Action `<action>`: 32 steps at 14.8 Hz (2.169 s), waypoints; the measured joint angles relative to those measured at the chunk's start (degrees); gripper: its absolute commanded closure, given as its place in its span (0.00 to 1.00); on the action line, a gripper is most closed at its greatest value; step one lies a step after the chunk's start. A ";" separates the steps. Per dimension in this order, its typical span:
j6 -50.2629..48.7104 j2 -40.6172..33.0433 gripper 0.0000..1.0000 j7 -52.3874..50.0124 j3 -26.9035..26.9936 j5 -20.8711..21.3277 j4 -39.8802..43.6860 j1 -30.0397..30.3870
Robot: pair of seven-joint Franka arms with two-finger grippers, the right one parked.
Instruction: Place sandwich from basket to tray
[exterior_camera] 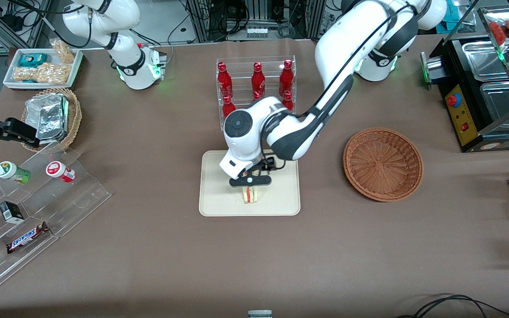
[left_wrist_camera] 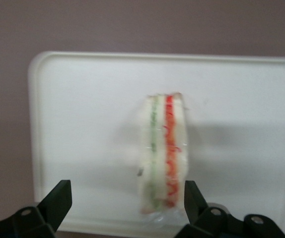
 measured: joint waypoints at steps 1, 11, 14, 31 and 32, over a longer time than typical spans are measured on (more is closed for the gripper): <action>-4.02 -3.26 0.00 0.82 -0.01 -1.73 0.23 1.83; -31.49 -38.28 0.00 27.38 1.11 -12.09 -18.32 29.50; -34.53 -42.28 0.00 33.53 1.30 -12.30 -18.80 37.79; -30.56 -46.46 0.00 42.22 9.07 -18.45 -17.86 38.95; -29.72 -46.47 0.00 42.22 9.07 -18.45 -17.86 38.95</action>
